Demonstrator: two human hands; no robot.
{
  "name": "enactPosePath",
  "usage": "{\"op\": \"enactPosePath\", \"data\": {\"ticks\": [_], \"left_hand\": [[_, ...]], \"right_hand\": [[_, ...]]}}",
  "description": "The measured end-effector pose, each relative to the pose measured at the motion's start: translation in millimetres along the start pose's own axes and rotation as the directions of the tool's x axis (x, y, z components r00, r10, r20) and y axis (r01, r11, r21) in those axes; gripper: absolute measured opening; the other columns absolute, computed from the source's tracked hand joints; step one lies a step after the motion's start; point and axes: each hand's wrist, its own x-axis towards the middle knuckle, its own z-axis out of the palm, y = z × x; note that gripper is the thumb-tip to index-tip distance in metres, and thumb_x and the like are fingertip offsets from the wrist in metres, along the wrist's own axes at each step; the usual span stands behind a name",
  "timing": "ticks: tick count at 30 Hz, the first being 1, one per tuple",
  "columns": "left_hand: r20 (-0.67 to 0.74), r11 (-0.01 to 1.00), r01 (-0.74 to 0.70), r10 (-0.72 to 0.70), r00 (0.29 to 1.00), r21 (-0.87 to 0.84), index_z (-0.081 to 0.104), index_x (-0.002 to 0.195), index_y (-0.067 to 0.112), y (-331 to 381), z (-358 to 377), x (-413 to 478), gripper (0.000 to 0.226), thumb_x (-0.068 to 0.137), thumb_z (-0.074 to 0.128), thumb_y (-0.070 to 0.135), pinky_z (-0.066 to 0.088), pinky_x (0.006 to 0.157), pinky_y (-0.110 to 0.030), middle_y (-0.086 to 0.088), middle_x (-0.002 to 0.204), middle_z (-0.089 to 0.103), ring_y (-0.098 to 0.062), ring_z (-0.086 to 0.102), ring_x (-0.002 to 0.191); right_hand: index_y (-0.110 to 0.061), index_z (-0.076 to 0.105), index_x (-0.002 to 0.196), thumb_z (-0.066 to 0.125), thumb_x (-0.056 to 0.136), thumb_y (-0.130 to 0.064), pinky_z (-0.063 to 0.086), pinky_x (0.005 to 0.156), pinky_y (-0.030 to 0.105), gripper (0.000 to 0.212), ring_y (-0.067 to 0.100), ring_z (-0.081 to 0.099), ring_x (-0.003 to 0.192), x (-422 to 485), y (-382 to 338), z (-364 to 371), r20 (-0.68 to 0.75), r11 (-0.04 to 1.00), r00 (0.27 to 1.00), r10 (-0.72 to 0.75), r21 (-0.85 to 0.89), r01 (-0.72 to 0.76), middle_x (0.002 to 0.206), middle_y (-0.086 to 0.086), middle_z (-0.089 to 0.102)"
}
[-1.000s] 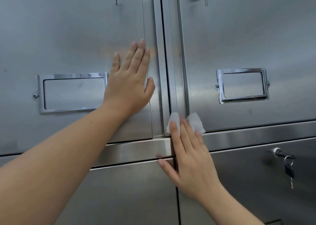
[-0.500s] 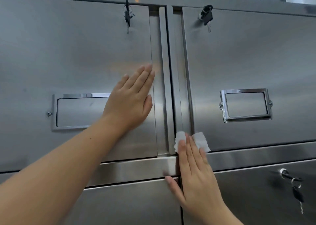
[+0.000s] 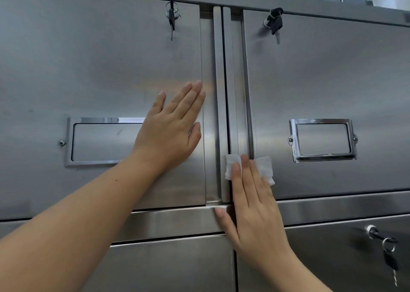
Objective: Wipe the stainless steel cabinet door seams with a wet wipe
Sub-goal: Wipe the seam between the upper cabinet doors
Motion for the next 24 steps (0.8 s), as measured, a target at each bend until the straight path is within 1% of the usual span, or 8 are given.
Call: {"op": "enactPosePath", "data": {"ticks": [4, 8, 11, 14, 19, 21, 23, 24], "left_hand": [[-0.009, 1.0, 0.003, -0.003, 1.0, -0.004, 0.016, 0.146, 0.013, -0.3, 0.9, -0.2, 0.063, 0.088, 0.011, 0.036, 0.008, 0.113, -0.044, -0.001, 0.154, 0.009, -0.012, 0.004, 0.14], [-0.036, 1.0, 0.004, -0.005, 0.999, -0.016, 0.019, 0.146, 0.011, -0.2, 1.6, 0.0, 0.062, 0.089, 0.014, 0.034, 0.01, 0.113, -0.044, -0.003, 0.154, 0.013, -0.014, 0.008, 0.14], [-0.059, 0.998, 0.049, -0.051, 0.997, -0.03, 0.018, 0.146, 0.009, -1.8, 3.0, 0.3, 0.063, 0.089, 0.015, 0.036, 0.007, 0.113, -0.042, -0.003, 0.154, 0.01, -0.014, 0.004, 0.14], [-0.081, 0.998, 0.058, -0.06, 0.995, -0.028, 0.02, 0.145, 0.008, -2.6, 3.9, 0.6, 0.062, 0.089, 0.016, 0.035, 0.009, 0.112, -0.043, -0.004, 0.153, 0.01, -0.014, 0.006, 0.14], [-0.085, 0.997, 0.063, -0.066, 0.994, -0.041, 0.022, 0.145, 0.008, -2.1, 2.5, 0.2, 0.061, 0.089, 0.016, 0.033, 0.011, 0.112, -0.044, -0.004, 0.153, 0.013, -0.017, 0.009, 0.141], [-0.073, 0.997, 0.063, -0.066, 0.995, -0.042, 0.023, 0.145, 0.008, -1.4, 1.3, -0.6, 0.062, 0.089, 0.016, 0.033, 0.011, 0.112, -0.045, -0.005, 0.153, 0.014, -0.019, 0.01, 0.14], [-0.06, 0.997, 0.07, -0.073, 0.996, -0.039, 0.019, 0.146, 0.01, -1.4, 1.6, -1.4, 0.063, 0.088, 0.012, 0.034, 0.009, 0.112, -0.045, -0.003, 0.153, 0.009, -0.017, 0.005, 0.14], [-0.051, 0.997, 0.074, -0.076, 0.996, -0.038, 0.013, 0.146, 0.012, -1.7, 2.5, -1.3, 0.063, 0.088, 0.008, 0.035, 0.005, 0.113, -0.043, 0.0, 0.153, 0.002, -0.014, 0.0, 0.14]], "right_hand": [[0.004, 0.026, 0.142, 0.025, 0.097, -0.047, 0.023, 0.109, 0.047, 0.067, 0.037, 0.02, 0.139, 9.7, 1.2, -1.0, 0.013, 0.996, 0.997, -0.076, 0.04, 0.076, 0.149, 0.023, 0.023], [0.001, 0.019, 0.144, 0.023, 0.094, -0.053, 0.016, 0.111, 0.044, 0.074, 0.037, 0.013, 0.141, 26.7, 6.5, -4.0, 0.166, 0.99, 0.976, -0.14, 0.012, 0.14, 0.152, 0.02, 0.015], [-0.013, -0.014, 0.145, 0.015, 0.09, -0.061, -0.014, 0.114, 0.033, 0.079, 0.024, -0.016, 0.142, 62.5, 17.6, -6.9, 0.209, 0.991, 0.969, -0.131, -0.008, 0.136, 0.154, 0.009, -0.019], [-0.022, -0.026, 0.139, 0.011, 0.089, -0.062, -0.024, 0.108, 0.023, 0.074, 0.013, -0.03, 0.137, 112.0, 30.1, -7.4, 0.17, 0.992, 0.977, -0.127, -0.007, 0.13, 0.15, 0.0, -0.031], [-0.02, -0.023, 0.141, 0.025, 0.095, -0.053, -0.02, 0.112, 0.027, 0.074, 0.013, -0.029, 0.138, 119.9, 33.9, -13.7, 0.225, 0.986, 0.96, -0.167, 0.027, 0.165, 0.15, 0.002, -0.03], [-0.01, -0.007, 0.147, 0.027, 0.094, -0.054, -0.005, 0.116, 0.037, 0.077, 0.025, -0.014, 0.143, 77.3, 29.9, -14.7, 0.264, 0.979, 0.943, -0.204, 0.027, 0.204, 0.154, 0.011, -0.015], [0.0, 0.018, 0.146, 0.028, 0.093, -0.054, 0.018, 0.11, 0.042, 0.076, 0.036, 0.008, 0.142, 27.1, 25.3, -14.3, 0.283, 0.964, 0.923, -0.26, 0.025, 0.263, 0.153, 0.021, 0.012], [0.002, 0.024, 0.143, 0.024, 0.094, -0.056, 0.025, 0.106, 0.042, 0.076, 0.035, 0.018, 0.139, 7.6, 23.7, -15.4, 0.306, 0.956, 0.909, -0.284, 0.017, 0.293, 0.151, 0.023, 0.022]]}}
